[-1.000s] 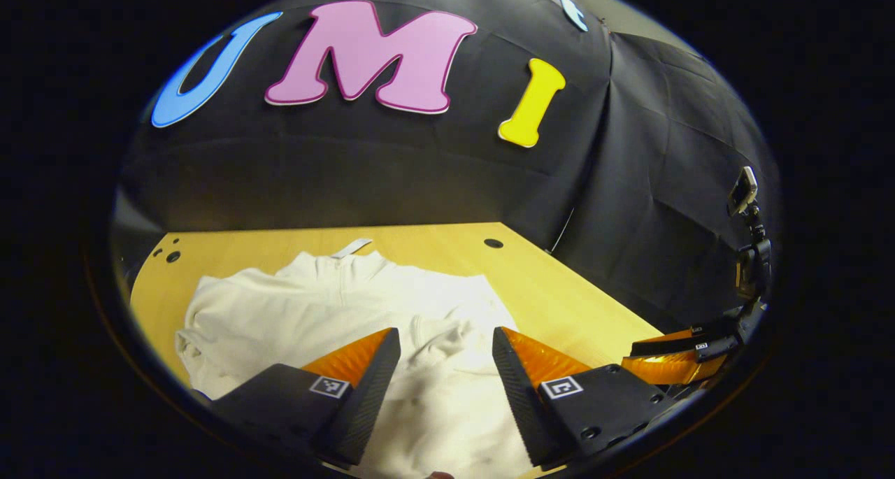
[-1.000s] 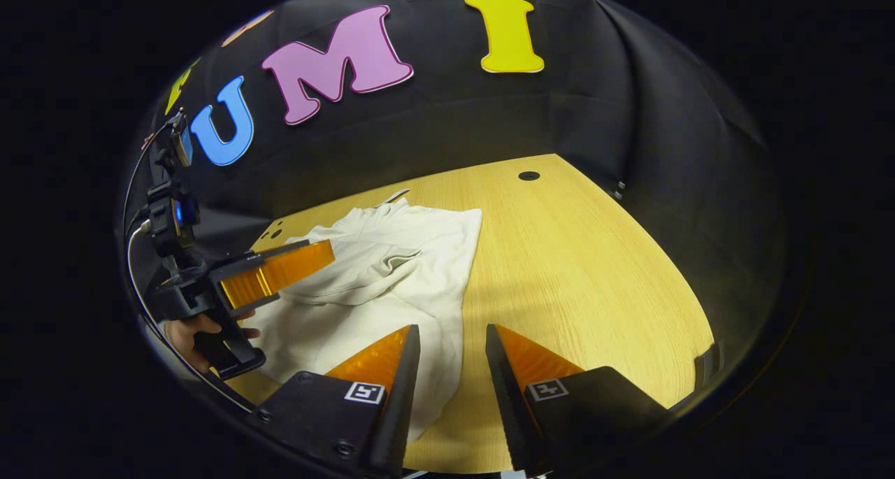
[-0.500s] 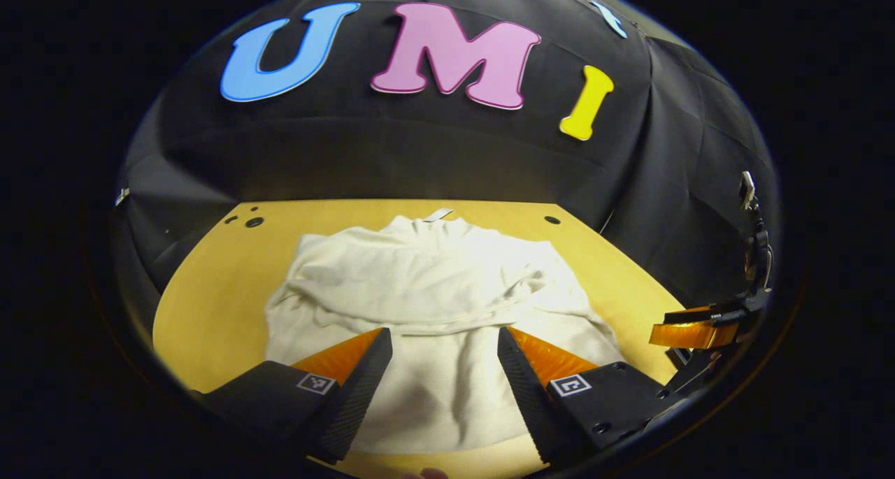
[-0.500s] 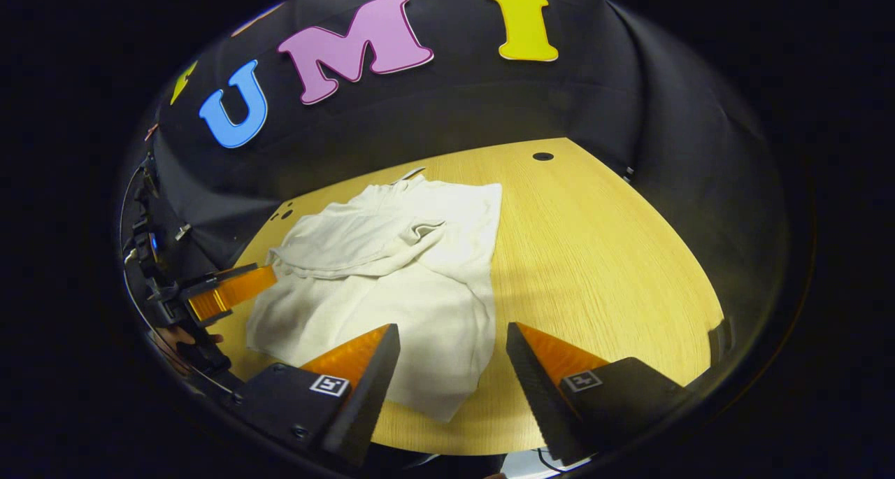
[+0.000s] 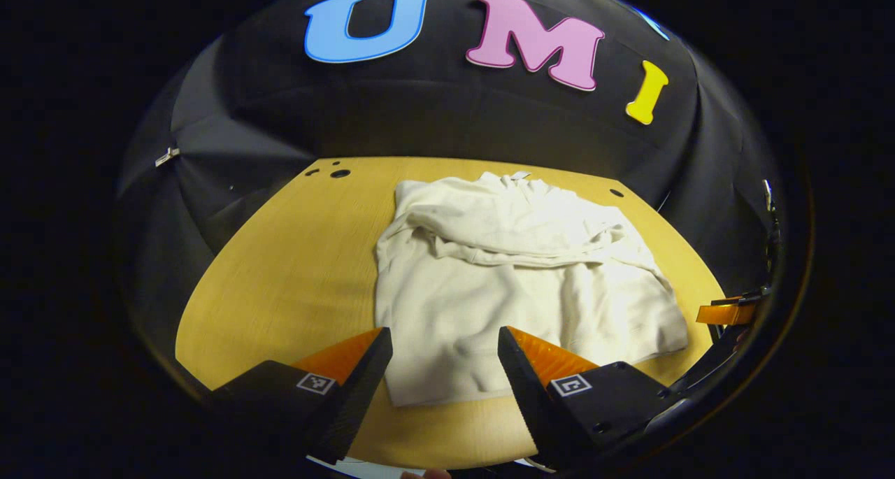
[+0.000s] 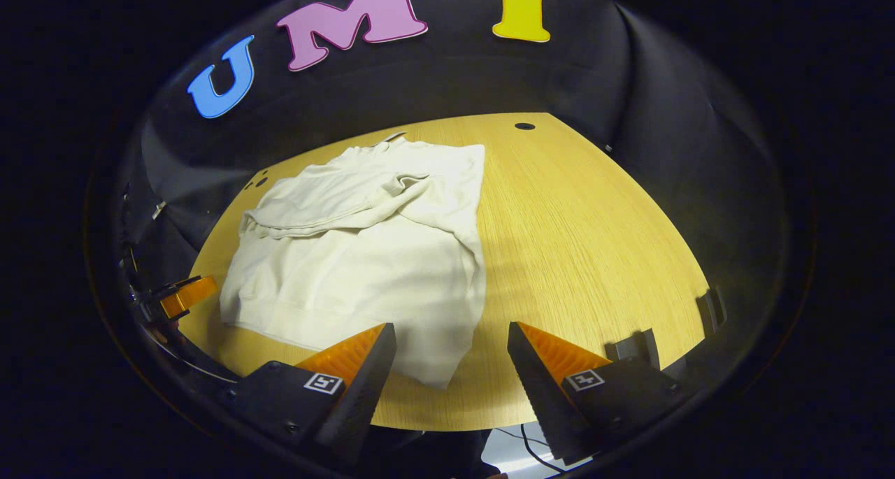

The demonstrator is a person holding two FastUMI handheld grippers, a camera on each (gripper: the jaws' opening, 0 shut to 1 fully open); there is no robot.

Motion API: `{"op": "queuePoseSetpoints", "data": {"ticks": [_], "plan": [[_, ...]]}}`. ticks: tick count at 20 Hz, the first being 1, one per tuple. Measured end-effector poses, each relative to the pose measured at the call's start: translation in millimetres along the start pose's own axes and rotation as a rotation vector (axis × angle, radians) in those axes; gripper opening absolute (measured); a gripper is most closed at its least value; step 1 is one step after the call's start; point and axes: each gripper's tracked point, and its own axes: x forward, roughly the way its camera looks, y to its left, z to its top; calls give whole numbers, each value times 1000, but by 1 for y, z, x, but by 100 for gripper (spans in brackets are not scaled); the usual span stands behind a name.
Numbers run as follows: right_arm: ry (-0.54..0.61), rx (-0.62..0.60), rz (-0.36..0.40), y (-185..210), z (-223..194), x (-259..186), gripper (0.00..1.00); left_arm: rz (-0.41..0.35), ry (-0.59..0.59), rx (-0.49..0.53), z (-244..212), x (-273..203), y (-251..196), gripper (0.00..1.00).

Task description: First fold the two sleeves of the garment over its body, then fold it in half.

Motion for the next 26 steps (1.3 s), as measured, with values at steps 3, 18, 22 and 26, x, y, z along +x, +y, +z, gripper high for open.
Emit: {"op": "queuePoseSetpoints", "data": {"ticks": [3,18,22,26], "plan": [[20,-4,-2,2,-6,4,99,11,52,-11,-19,10,9,96],[94,-112,-20,-6,-20,20,94,60,158,40,-45,40,19,95],[116,-122,64,16,-22,18,33,-27,175,162,-47,41,-3,29],[129,-186,106,17,-27,12,7,-79,211,88,-48,36,-3,14]]}}
